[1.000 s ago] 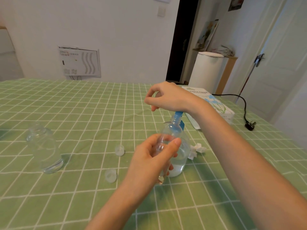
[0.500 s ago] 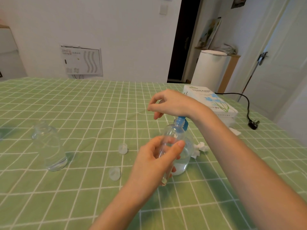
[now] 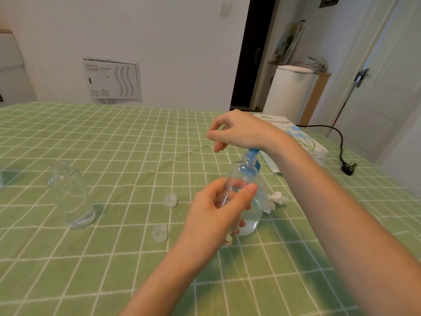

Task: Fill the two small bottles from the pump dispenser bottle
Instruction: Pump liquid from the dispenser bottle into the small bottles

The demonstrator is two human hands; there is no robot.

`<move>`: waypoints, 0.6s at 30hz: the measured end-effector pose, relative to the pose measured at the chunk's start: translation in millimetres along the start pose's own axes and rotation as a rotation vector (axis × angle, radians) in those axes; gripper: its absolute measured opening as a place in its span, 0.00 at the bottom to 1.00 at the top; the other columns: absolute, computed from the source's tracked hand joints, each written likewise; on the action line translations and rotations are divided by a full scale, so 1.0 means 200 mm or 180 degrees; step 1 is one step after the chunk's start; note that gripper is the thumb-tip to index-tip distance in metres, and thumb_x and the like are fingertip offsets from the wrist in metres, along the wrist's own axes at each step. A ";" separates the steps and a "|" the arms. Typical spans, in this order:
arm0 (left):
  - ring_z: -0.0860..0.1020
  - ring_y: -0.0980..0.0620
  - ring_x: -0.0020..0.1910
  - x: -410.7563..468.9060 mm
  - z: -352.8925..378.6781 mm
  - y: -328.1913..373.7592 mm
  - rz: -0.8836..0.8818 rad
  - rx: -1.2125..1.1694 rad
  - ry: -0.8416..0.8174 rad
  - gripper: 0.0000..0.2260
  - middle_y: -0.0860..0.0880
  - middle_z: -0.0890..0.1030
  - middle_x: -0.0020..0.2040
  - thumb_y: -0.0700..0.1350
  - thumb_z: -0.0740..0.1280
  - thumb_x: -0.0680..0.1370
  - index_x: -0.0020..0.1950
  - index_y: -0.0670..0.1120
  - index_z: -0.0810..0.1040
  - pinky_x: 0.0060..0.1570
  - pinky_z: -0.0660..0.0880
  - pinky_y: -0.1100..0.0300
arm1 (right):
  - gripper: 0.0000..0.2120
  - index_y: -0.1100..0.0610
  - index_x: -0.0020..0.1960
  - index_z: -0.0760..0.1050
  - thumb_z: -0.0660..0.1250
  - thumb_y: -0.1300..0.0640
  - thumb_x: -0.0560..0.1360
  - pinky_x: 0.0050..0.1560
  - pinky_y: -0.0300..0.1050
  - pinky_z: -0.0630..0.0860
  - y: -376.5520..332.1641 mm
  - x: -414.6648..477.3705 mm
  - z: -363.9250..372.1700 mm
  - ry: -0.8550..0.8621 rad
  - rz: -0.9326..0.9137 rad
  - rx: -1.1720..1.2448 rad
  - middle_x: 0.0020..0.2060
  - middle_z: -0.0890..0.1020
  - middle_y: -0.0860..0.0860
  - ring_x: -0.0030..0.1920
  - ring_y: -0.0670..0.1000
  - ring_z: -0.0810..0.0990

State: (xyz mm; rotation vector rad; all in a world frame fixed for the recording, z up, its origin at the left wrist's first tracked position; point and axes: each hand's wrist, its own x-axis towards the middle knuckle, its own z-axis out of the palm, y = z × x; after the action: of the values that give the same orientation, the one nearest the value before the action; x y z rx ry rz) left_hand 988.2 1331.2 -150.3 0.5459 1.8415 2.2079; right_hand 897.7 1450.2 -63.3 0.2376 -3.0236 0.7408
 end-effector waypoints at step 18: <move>0.75 0.55 0.27 0.00 0.00 0.02 -0.0010 0.0113 0.0002 0.18 0.54 0.81 0.32 0.59 0.68 0.62 0.46 0.50 0.80 0.28 0.74 0.63 | 0.07 0.52 0.51 0.76 0.63 0.51 0.77 0.55 0.48 0.77 -0.02 0.00 -0.01 0.0117 -0.0123 -0.0042 0.38 0.86 0.48 0.46 0.47 0.83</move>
State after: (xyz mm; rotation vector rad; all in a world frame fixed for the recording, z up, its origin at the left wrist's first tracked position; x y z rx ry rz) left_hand 988.4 1330.8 -146.8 0.5488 1.8839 2.1775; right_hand 899.2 1447.7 -59.6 0.2780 -2.9794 0.7139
